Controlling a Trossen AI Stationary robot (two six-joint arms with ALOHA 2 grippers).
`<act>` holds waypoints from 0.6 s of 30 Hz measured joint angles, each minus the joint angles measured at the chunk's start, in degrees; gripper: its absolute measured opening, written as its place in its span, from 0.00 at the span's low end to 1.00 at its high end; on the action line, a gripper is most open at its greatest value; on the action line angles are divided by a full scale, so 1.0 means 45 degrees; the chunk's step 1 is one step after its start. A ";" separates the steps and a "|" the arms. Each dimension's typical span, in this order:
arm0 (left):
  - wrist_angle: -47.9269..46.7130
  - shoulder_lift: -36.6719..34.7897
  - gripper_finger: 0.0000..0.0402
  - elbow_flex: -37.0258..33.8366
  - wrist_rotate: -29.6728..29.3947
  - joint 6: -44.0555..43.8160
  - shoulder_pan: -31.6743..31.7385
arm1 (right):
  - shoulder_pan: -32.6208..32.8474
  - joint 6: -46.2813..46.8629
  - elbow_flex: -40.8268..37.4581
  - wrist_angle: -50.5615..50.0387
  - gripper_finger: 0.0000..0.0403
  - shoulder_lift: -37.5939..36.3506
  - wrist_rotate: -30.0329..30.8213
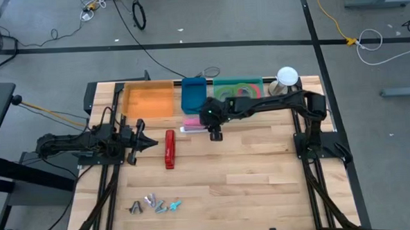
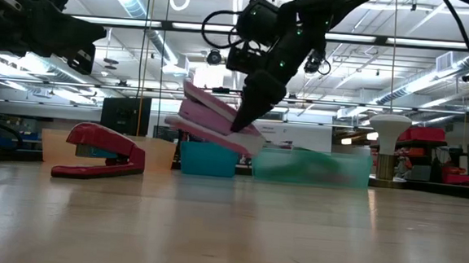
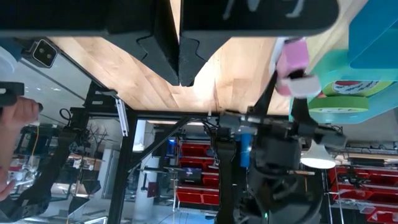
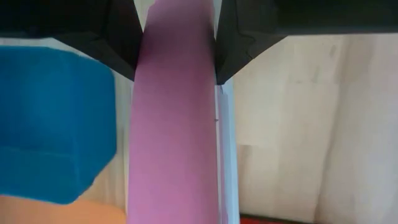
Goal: Pick and place Stapler, Stapler remover, tape
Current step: Move the pink stapler to the center of the table
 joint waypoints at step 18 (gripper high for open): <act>0.0004 0.0000 0.01 0.0004 0.0001 -0.0005 0.0001 | 0.0085 0.0322 -0.0010 0.0457 0.40 0.1202 0.1595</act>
